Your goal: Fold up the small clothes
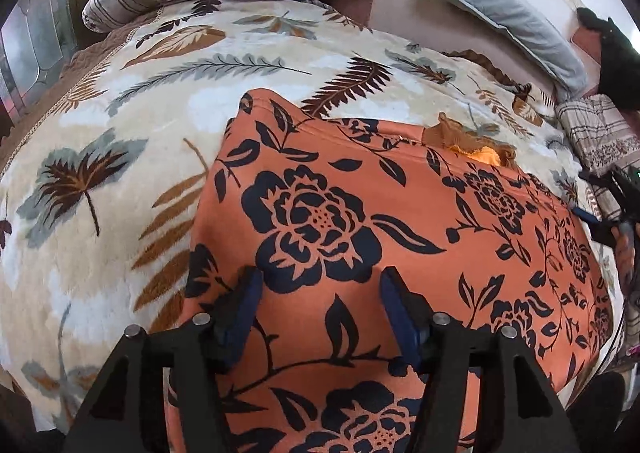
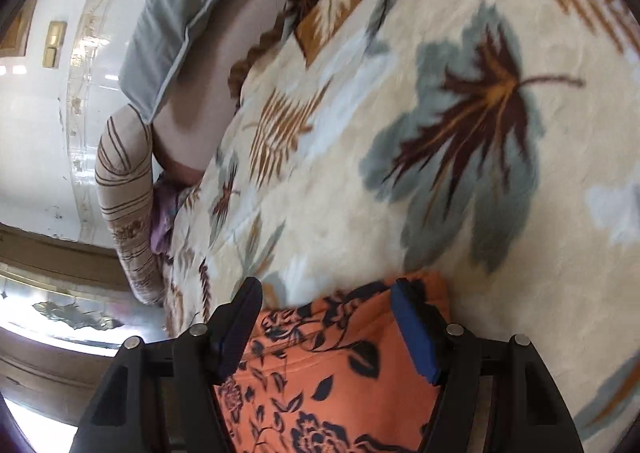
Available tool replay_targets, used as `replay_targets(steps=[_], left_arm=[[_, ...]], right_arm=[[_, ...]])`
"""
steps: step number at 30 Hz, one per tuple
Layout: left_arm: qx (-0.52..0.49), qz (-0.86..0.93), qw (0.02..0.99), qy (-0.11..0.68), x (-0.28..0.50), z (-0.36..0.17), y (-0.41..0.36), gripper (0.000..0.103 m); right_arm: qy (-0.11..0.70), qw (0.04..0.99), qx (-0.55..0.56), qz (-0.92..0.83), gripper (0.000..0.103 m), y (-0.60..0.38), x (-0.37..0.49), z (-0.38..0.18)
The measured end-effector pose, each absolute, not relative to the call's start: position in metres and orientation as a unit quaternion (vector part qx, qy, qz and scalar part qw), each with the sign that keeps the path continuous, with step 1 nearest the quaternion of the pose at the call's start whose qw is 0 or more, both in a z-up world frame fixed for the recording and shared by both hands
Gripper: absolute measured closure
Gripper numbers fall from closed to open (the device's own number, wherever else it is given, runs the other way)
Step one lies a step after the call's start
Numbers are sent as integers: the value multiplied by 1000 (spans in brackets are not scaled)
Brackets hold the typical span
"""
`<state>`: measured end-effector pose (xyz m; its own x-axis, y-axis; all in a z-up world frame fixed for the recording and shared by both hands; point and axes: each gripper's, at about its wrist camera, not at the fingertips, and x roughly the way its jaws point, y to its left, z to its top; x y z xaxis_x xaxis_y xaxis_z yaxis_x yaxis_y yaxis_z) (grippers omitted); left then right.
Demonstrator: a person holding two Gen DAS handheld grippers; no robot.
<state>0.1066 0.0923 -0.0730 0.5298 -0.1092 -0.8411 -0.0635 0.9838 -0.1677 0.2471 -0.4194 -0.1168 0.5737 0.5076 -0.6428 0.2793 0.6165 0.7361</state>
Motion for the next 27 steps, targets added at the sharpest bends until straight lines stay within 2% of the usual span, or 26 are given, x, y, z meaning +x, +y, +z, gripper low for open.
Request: replay_targets(steps=[5, 8, 13, 18, 19, 21, 22, 27], left_arm=[[-92, 9, 877, 471, 103, -56, 103, 41], [-93, 15, 884, 457, 102, -43, 111, 40], [-96, 16, 866, 491, 143, -45, 134, 40], [-78, -4, 859, 506, 182, -46, 149, 41], [-80, -13, 852, 517, 190, -50, 150, 45], [-58, -1, 844, 534, 203, -61, 150, 81], [-41, 13, 839, 542, 210, -67, 151, 95], [-119, 16, 828, 548, 220, -85, 177, 92]], right_arm=[[447, 806, 370, 113, 33, -392, 195, -74], [455, 798, 348, 189, 27, -353, 144, -57], [485, 791, 305, 213, 27, -308, 97, -72], [491, 777, 337, 203, 27, -305, 84, -97], [492, 777, 336, 203, 27, -305, 84, -99], [493, 777, 335, 203, 27, -303, 84, -100], [493, 777, 334, 203, 27, -303, 85, -100], [498, 773, 339, 199, 28, -310, 87, -107]])
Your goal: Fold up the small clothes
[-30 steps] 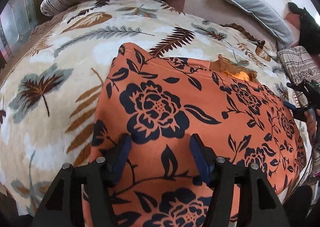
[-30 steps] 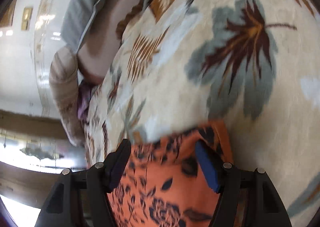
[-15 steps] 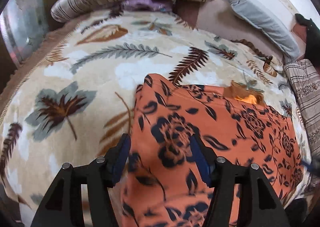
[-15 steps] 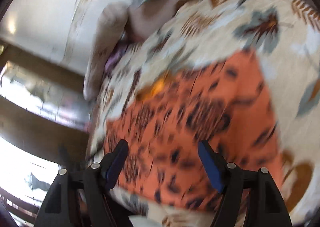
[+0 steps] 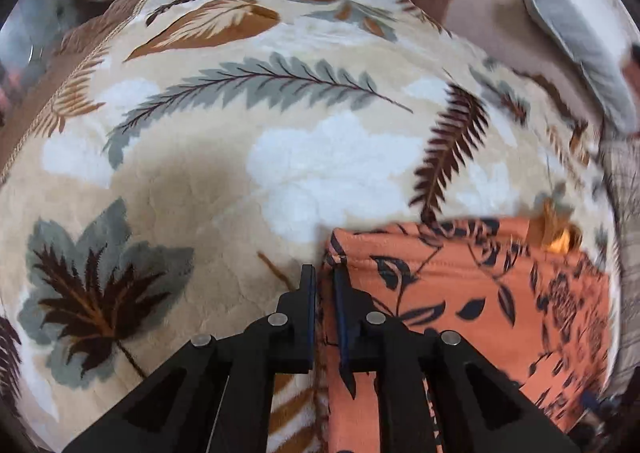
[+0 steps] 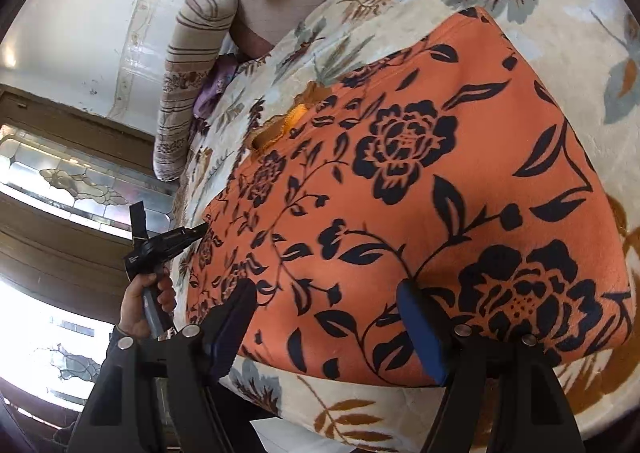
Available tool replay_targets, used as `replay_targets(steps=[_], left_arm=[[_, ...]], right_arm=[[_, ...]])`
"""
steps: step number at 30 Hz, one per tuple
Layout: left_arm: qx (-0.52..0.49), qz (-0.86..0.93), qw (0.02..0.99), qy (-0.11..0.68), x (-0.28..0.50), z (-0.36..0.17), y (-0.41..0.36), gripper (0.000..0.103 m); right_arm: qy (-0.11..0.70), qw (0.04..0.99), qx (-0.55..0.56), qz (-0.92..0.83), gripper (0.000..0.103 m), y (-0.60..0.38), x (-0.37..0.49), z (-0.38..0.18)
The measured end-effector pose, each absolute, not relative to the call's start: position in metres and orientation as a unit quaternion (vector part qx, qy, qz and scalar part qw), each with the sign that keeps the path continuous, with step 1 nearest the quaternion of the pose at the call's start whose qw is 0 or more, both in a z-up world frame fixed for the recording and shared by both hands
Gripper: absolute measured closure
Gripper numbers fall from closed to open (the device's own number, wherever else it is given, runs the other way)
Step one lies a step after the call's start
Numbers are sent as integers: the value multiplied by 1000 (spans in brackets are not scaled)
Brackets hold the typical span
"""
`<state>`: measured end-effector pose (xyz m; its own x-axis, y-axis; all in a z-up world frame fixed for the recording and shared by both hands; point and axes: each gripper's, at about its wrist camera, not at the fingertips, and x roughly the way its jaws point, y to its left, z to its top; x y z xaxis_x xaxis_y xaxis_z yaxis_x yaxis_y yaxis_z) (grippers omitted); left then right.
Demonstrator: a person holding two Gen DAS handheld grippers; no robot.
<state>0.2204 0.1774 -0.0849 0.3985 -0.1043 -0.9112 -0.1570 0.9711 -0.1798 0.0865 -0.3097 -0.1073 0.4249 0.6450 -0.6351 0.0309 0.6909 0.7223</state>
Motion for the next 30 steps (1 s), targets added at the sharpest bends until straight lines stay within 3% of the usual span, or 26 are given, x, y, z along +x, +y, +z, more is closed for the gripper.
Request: replay_targets(steps=[5, 9, 10, 13, 14, 22, 28, 30], left_arm=[[-92, 41, 836, 540, 210, -77, 170, 76], [-75, 44, 851, 518, 184, -55, 163, 75], [-68, 42, 858, 508, 174, -46, 159, 69], [-64, 20, 876, 477, 142, -27, 138, 37], [-61, 12, 884, 464, 128, -21, 128, 34], [-44, -61, 894, 442, 81, -25, 53, 33], [-28, -41, 869, 493, 91, -69, 43, 33], [-38, -37, 869, 491, 91, -76, 50, 34]], right_arm=[[488, 758, 389, 190, 28, -325, 88, -115], [462, 765, 416, 166, 27, -344, 79, -102], [456, 769, 418, 161, 27, -348, 75, -97], [441, 767, 443, 142, 27, -364, 55, -91], [435, 764, 458, 132, 27, -370, 44, -92], [458, 723, 512, 78, 23, -381, -1, -123], [410, 705, 577, 43, 22, -400, 19, -142], [388, 707, 591, 33, 33, -406, 23, -144]])
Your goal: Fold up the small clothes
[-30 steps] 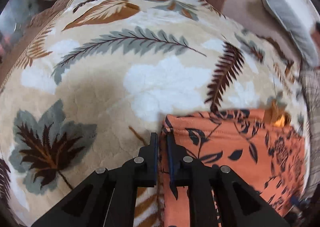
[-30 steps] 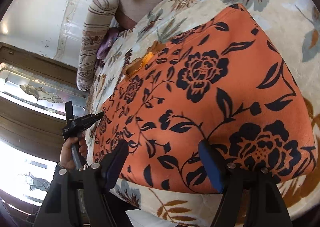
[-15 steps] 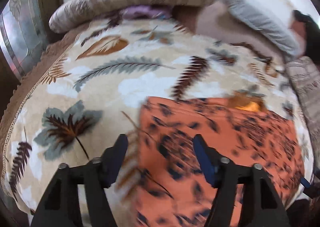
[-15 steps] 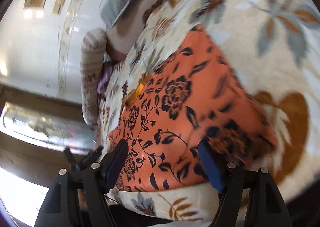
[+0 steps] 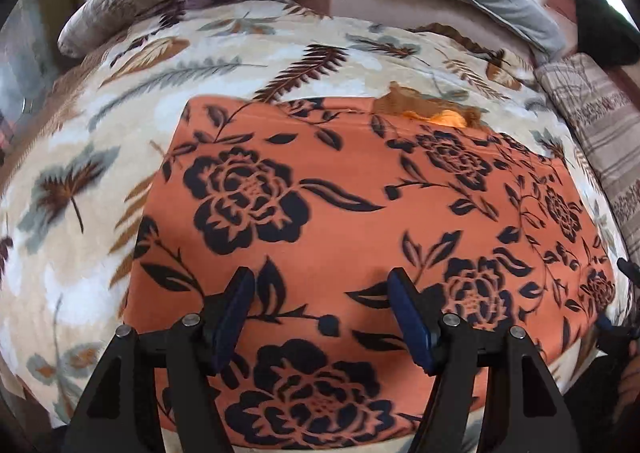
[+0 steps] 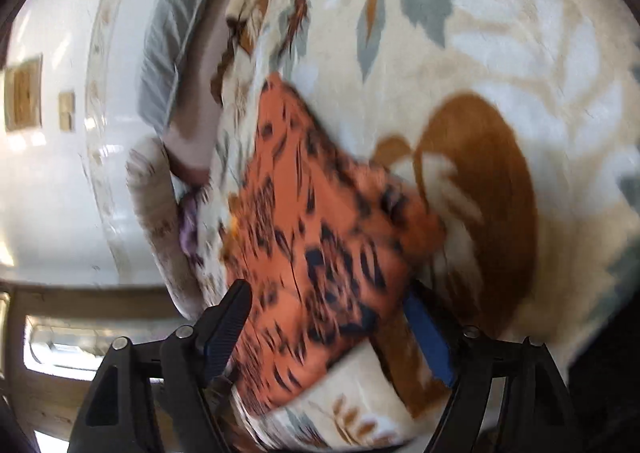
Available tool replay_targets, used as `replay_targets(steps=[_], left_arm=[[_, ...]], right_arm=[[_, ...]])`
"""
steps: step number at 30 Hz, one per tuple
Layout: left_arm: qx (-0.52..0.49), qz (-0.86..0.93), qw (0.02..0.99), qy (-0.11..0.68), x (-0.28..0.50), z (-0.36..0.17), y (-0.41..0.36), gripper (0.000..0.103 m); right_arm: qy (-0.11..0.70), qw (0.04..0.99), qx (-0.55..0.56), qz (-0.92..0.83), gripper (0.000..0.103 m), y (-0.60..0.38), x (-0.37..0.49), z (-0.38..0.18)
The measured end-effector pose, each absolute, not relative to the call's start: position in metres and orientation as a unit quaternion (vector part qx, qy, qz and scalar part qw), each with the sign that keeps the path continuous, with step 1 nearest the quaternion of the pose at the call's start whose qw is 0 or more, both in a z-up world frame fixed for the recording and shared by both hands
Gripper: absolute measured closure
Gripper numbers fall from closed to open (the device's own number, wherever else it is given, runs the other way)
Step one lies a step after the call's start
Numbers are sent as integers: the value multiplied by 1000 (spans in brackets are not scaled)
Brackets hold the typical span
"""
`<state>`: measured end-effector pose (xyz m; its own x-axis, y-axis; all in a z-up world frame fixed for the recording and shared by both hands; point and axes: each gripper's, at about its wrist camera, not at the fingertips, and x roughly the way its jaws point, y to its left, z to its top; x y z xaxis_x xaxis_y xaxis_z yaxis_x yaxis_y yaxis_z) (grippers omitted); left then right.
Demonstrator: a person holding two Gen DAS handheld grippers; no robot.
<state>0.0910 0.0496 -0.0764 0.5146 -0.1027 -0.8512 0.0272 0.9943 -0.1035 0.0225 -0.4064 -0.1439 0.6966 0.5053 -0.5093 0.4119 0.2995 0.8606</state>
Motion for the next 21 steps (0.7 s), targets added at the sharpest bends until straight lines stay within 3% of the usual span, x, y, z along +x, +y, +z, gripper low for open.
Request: replay_targets(steps=[1, 2, 9, 11, 12, 13, 14, 16, 21], left_arm=[[-38, -40, 871, 489, 90, -76, 50, 34], [-34, -40, 870, 490, 90, -75, 50, 33], [1, -20, 884, 468, 85, -63, 46, 33], [20, -15, 864, 503, 93, -84, 43, 32], [23, -15, 874, 486, 90, -84, 43, 31], [24, -15, 877, 480, 87, -82, 43, 31], [21, -16, 877, 480, 87, -82, 44, 30], [20, -18, 878, 479, 87, -84, 45, 29], [18, -16, 882, 470, 90, -88, 47, 26]], right_arm=[[382, 718, 582, 24, 71, -409, 24, -140], [383, 730, 566, 16, 89, -409, 25, -135], [421, 827, 372, -30, 90, -384, 34, -94], [480, 788, 384, -32, 84, -388, 42, -120], [462, 783, 416, -27, 81, -397, 37, -121], [450, 784, 427, -37, 69, -406, 32, -114], [439, 790, 424, -47, 50, -413, 28, -106], [407, 809, 419, -64, 26, -428, 20, -88], [416, 810, 412, 25, 26, -452, 79, -66]])
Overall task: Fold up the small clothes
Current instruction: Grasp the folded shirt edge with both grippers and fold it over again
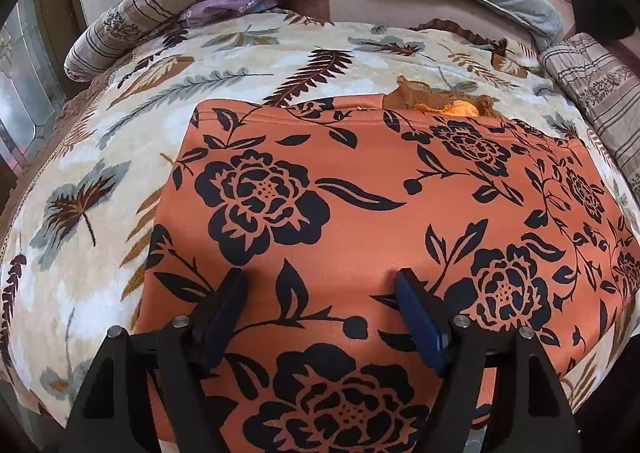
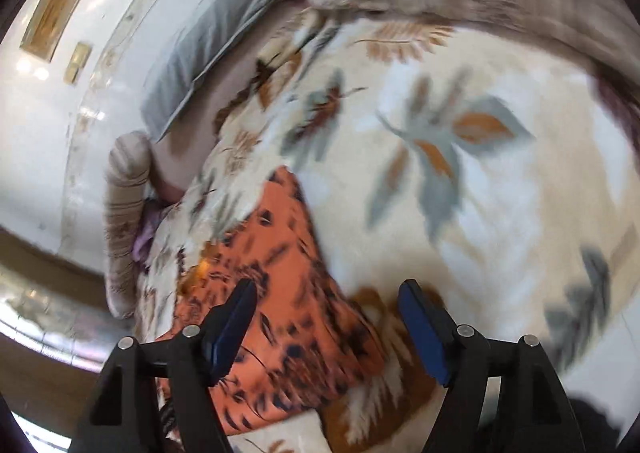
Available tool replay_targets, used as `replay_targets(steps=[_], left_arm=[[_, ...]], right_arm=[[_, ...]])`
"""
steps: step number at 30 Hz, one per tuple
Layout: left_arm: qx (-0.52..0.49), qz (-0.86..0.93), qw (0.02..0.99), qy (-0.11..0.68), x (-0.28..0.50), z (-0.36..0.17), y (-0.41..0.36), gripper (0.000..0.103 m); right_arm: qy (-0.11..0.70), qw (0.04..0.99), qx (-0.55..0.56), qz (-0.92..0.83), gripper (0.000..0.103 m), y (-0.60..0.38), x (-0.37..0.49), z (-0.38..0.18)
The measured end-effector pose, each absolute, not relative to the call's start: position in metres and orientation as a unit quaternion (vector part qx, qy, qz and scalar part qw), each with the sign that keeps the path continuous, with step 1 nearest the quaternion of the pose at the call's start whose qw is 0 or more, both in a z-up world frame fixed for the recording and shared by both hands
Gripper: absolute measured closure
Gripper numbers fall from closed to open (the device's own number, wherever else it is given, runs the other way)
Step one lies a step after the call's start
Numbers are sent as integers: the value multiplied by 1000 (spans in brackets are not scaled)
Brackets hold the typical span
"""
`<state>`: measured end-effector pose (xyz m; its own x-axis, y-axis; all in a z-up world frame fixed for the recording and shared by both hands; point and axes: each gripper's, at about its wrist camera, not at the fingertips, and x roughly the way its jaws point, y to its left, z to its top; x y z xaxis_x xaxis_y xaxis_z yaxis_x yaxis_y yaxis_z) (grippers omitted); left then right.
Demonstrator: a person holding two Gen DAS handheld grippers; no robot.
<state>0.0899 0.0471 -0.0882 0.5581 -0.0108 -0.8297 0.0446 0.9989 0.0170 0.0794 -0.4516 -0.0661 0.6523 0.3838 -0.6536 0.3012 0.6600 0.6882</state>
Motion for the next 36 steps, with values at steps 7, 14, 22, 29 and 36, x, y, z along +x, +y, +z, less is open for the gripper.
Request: replay_targets(steps=[7, 14, 22, 29, 36], left_arm=[[17, -24, 887, 461, 87, -89, 49, 21], [12, -27, 891, 454, 87, -90, 52, 18], [9, -31, 891, 454, 87, -89, 53, 17], [-43, 2, 901, 433, 57, -55, 90, 17], [-143, 24, 852, 503, 42, -79, 143, 66]], right_arm=[[524, 778, 331, 105, 27, -424, 198, -104], [530, 807, 232, 117, 87, -376, 212, -91], [520, 828, 212, 15, 42, -382, 200, -94], [427, 887, 176, 16, 23, -352, 136, -19], [475, 846, 208, 125, 23, -274, 97, -53]])
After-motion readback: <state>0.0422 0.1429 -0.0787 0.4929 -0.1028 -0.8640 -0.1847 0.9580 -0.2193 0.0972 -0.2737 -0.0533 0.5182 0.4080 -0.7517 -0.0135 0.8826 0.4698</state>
